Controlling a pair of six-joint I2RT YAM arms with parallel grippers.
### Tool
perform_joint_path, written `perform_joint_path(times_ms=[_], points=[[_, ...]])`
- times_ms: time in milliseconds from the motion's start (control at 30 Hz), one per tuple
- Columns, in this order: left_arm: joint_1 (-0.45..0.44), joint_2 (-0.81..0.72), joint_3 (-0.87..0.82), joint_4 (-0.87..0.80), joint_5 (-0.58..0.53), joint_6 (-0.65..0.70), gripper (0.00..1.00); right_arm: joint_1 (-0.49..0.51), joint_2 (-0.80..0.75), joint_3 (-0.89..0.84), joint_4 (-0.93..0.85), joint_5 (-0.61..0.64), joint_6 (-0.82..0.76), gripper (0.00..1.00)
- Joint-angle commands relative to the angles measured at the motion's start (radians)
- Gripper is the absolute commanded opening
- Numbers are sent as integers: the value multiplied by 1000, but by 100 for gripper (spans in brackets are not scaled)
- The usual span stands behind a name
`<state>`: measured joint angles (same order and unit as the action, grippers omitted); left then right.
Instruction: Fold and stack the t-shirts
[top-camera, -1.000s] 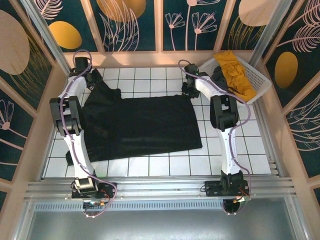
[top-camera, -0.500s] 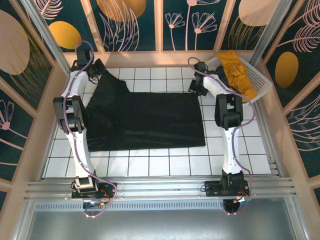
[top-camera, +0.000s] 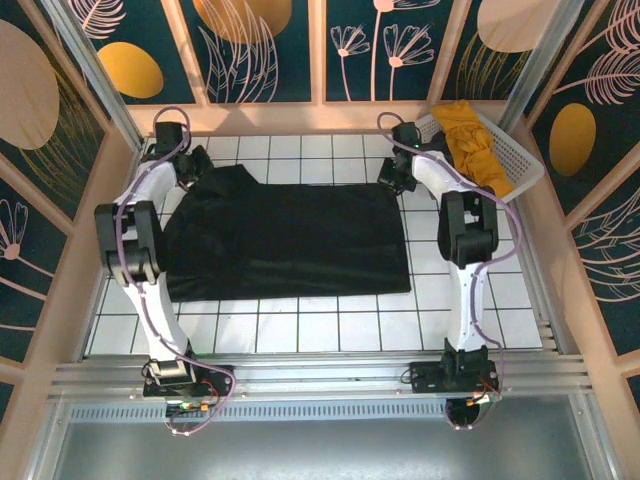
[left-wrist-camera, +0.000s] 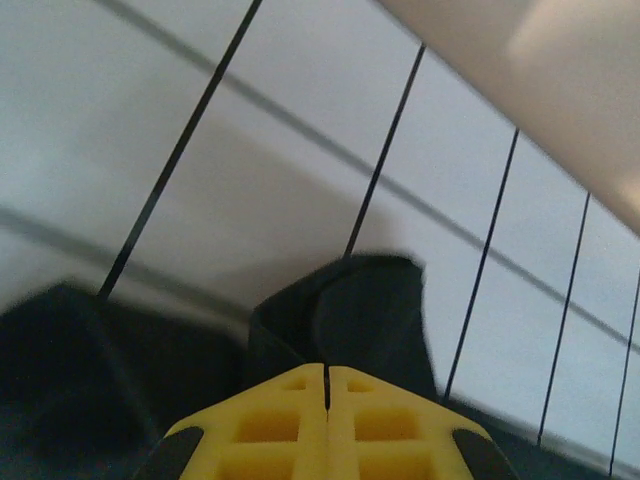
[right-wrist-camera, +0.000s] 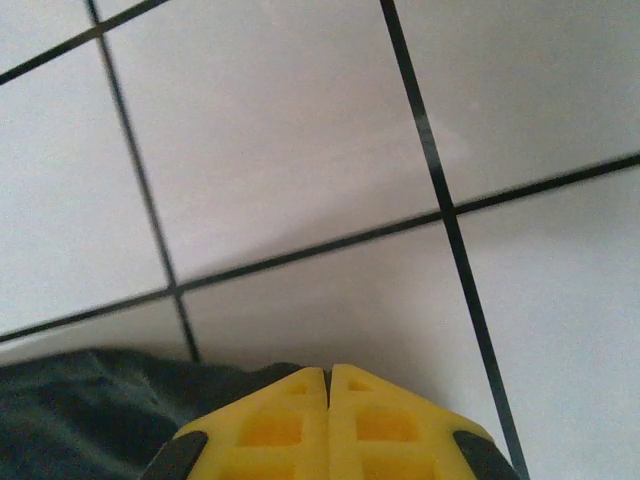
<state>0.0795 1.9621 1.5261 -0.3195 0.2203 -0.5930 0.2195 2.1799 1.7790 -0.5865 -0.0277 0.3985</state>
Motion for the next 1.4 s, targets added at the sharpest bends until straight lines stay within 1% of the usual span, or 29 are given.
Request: perform_joint_path(times_ms=[0, 67, 167, 267, 367, 433, 533, 733, 933, 1067, 1167, 1367], points=[[3, -238, -207, 93, -83, -65, 0, 7, -164, -126, 52, 3, -12, 0], [3, -399, -362, 115, -127, -121, 0, 8, -241, -224, 76, 10, -2, 0], [3, -628, -593, 112, -229, -221, 0, 9, -351, -391, 100, 15, 22, 0], [3, -848, -767, 59, -313, -325, 0, 8, -427, -547, 133, -2, 42, 0], [3, -998, -894, 6, -331, -400, 0, 3, -441, -652, 156, -40, 64, 0], [3, -1049, -938, -38, -342, -425, 0, 1, -435, -683, 162, -52, 68, 0], [3, -1081, -959, -69, -337, -437, 0, 0, -427, -693, 150, -48, 70, 0], [3, -1074, -902, -181, -399, -424, 0, 6, -453, -676, 120, -21, 53, 0], [3, -1112, -838, -253, -454, -432, 0, 31, -500, -652, 79, 22, 42, 0], [3, -1142, -811, -310, -487, -441, 0, 54, -535, -679, 66, 68, 44, 0], [3, -1174, -832, -356, -498, -469, 0, 56, -541, -721, 78, 68, 49, 0], [3, -1233, -930, -400, -481, -527, 0, 63, -531, -775, 97, 79, 57, 0]])
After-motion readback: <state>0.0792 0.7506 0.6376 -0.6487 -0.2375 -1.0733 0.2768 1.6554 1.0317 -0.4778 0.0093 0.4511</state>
